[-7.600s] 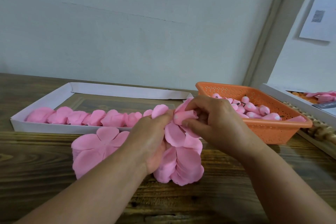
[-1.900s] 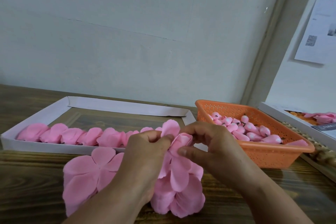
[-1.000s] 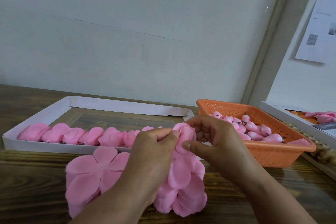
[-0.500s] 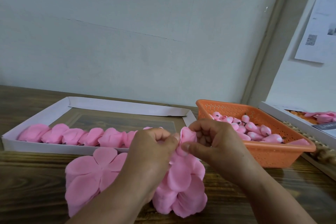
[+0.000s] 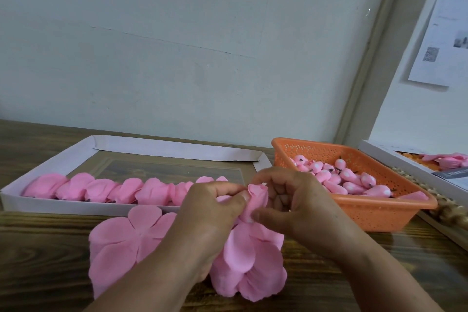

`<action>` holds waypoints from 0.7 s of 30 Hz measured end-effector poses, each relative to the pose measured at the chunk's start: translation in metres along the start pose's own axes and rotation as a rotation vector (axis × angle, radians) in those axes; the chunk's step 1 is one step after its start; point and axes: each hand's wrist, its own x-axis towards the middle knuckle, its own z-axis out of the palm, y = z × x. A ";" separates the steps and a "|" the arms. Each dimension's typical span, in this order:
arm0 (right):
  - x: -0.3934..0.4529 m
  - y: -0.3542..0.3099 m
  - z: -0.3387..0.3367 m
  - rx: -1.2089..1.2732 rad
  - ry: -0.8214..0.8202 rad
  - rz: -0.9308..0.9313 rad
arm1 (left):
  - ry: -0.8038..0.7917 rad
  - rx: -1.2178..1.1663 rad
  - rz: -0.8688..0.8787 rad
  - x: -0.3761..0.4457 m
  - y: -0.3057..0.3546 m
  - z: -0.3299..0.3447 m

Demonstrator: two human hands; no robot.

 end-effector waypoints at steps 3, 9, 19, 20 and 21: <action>0.001 0.004 -0.006 0.149 -0.044 -0.002 | -0.036 0.011 -0.008 0.000 0.001 -0.001; 0.002 0.010 -0.007 0.308 -0.079 0.010 | -0.072 -0.018 -0.047 0.002 0.002 -0.004; 0.003 0.004 0.003 0.244 0.027 -0.040 | -0.045 -0.034 -0.133 0.005 0.001 -0.009; 0.002 0.003 0.003 0.244 0.023 -0.037 | -0.024 -0.044 -0.143 0.006 0.001 -0.008; 0.003 0.003 0.004 0.244 0.033 -0.025 | -0.008 -0.065 -0.153 0.006 0.001 -0.008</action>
